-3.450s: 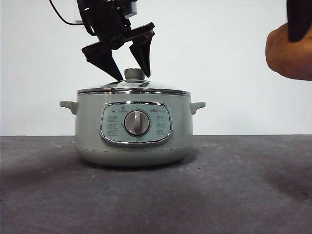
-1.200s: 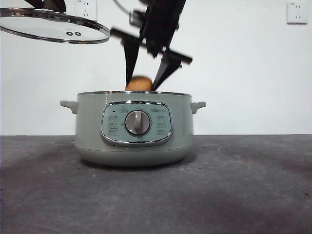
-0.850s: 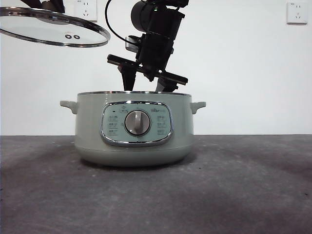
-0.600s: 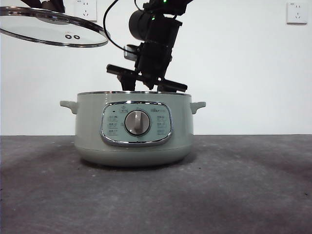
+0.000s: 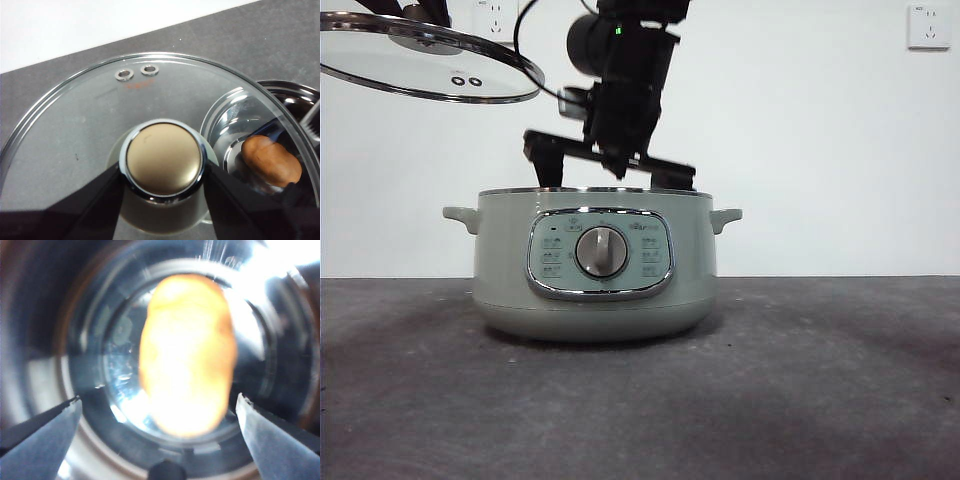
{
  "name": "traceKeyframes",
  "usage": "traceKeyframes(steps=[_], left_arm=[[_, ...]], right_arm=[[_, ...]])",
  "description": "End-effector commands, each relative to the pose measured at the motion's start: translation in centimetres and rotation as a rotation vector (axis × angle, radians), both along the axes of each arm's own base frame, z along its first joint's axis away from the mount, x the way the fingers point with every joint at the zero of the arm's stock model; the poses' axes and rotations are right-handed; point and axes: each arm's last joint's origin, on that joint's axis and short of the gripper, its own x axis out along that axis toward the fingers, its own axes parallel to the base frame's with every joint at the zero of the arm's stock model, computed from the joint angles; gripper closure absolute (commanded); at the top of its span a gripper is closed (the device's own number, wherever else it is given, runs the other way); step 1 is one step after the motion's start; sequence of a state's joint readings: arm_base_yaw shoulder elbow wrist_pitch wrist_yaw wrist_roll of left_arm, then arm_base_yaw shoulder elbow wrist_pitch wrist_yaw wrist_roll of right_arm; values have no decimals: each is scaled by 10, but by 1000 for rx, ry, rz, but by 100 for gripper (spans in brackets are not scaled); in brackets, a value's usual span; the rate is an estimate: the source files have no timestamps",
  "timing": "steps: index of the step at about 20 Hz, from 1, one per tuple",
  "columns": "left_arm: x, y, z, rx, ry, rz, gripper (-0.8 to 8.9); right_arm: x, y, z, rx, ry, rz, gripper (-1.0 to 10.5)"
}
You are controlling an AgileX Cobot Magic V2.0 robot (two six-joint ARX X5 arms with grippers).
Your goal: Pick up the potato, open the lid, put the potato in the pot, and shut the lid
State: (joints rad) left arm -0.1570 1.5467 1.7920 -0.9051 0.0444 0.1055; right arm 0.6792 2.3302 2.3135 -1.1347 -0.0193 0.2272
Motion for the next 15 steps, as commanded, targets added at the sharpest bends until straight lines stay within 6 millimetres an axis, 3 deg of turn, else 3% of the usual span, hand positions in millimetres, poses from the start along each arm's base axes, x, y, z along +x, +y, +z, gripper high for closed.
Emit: traceKeyframes(steps=[1, 7, 12, 15], left_arm=[[-6, 2, 12, -5, -63, -9, 814], [-6, -2, 7, -43, -19, -40, 813], [6, -19, -10, -85, 76, -87, 813], [14, -34, -24, -74, 137, -123, 811]], right_arm=[[-16, 0, 26, -6, -52, 11, 253], [-68, -26, 93, -234, -194, 32, 254], [-107, -50, 145, -144, -271, 55, 254], [-135, -68, 160, -129, -284, 72, 254]])
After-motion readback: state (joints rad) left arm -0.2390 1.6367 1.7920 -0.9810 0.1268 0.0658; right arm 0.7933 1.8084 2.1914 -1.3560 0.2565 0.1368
